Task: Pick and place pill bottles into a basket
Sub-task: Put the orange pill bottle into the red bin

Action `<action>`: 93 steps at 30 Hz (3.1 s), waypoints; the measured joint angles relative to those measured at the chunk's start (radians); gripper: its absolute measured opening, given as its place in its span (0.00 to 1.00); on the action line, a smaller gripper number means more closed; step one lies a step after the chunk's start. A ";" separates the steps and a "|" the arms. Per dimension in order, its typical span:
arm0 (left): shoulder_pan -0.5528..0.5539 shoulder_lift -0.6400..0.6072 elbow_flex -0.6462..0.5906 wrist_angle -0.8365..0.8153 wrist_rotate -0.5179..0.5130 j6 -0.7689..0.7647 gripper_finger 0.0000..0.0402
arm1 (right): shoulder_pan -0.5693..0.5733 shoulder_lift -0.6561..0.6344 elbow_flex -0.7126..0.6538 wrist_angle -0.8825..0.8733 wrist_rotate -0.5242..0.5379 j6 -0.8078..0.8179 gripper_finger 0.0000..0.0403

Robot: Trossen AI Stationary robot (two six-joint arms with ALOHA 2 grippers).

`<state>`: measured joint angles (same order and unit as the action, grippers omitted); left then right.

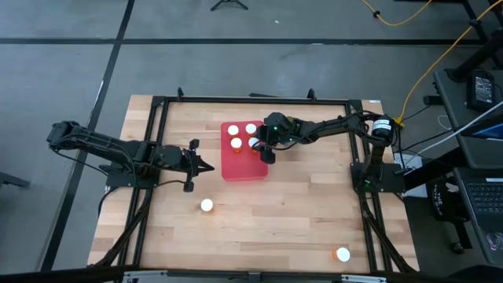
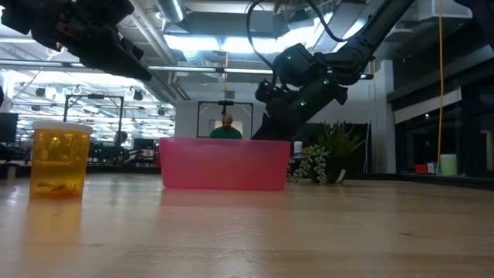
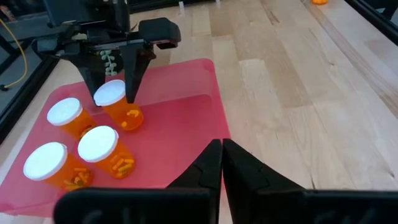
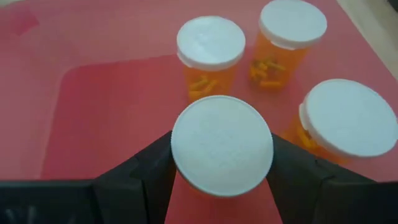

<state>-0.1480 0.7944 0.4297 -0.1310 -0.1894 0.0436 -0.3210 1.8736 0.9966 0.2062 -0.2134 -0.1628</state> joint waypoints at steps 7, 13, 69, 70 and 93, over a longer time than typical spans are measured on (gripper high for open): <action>0.000 0.000 0.000 0.000 0.000 0.031 0.01 | -0.012 0.000 0.045 -0.054 0.000 -0.006 0.54; 0.000 0.000 0.000 0.000 0.000 0.031 0.02 | -0.011 0.008 0.054 -0.059 0.001 -0.025 0.54; 0.000 0.000 0.000 0.001 -0.003 0.031 0.02 | -0.017 0.049 0.052 -0.035 0.002 -0.006 0.71; 0.000 0.000 0.000 0.001 -0.003 0.030 0.02 | -0.017 0.047 0.052 -0.035 0.002 -0.006 0.71; 0.000 0.000 0.000 0.000 0.000 0.030 0.01 | -0.012 -0.007 0.052 -0.044 0.010 -0.008 0.71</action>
<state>-0.1481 0.7948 0.4297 -0.1307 -0.1898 0.0738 -0.3332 1.8662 1.0485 0.1618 -0.2031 -0.1710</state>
